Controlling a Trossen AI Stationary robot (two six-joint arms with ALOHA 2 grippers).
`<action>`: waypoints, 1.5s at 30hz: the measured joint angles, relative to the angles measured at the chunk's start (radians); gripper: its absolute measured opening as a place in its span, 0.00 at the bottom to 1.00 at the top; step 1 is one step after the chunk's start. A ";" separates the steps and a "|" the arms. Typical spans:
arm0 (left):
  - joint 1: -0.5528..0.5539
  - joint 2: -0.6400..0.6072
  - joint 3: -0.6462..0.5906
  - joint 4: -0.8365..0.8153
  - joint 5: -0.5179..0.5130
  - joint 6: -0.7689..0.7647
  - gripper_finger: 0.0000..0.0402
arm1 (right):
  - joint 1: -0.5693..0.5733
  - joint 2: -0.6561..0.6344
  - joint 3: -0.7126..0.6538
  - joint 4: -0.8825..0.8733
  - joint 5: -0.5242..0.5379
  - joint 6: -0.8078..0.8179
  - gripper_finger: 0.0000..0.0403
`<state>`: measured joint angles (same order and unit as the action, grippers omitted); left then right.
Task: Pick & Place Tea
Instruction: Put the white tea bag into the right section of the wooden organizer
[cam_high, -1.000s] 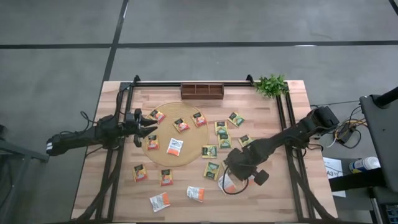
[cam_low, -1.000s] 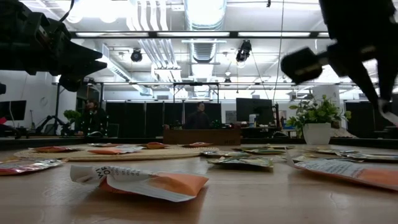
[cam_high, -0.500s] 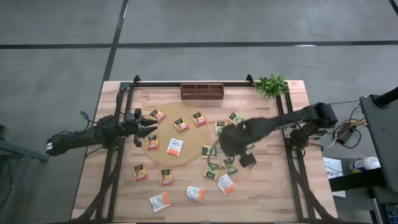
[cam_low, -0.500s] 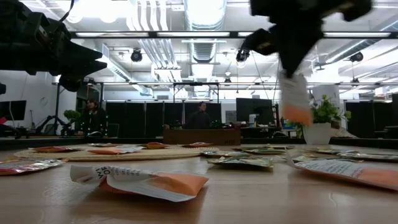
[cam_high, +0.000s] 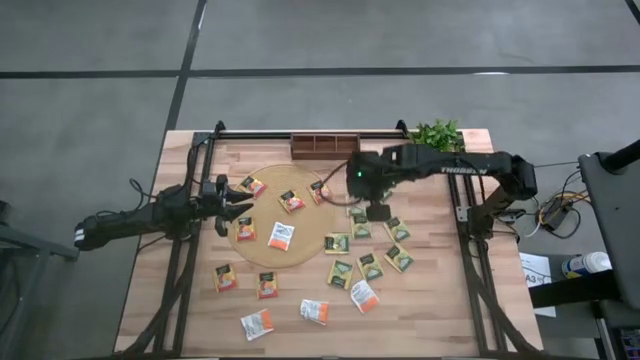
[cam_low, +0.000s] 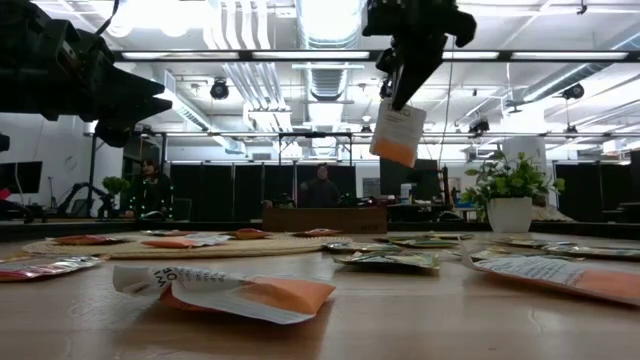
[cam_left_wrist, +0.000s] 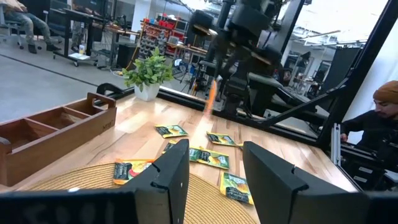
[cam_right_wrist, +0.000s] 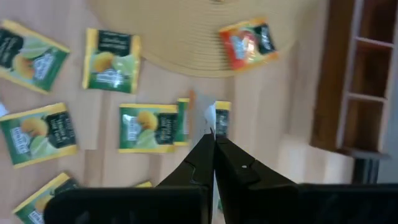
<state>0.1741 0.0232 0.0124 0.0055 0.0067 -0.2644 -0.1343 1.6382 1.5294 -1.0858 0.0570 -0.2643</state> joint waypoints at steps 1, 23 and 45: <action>0.000 0.000 0.000 0.000 0.000 0.000 0.36 | -0.011 0.000 0.008 -0.007 0.002 0.001 0.02; 0.000 0.000 0.000 0.001 0.000 0.000 0.36 | -0.225 0.201 0.264 -0.106 0.135 -0.125 0.02; 0.000 0.000 0.000 0.002 0.000 0.000 0.36 | -0.399 0.563 0.734 -0.184 0.108 -0.342 0.02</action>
<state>0.1741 0.0231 0.0124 0.0071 0.0067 -0.2643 -0.5337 2.2011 2.2636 -1.2694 0.1649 -0.6062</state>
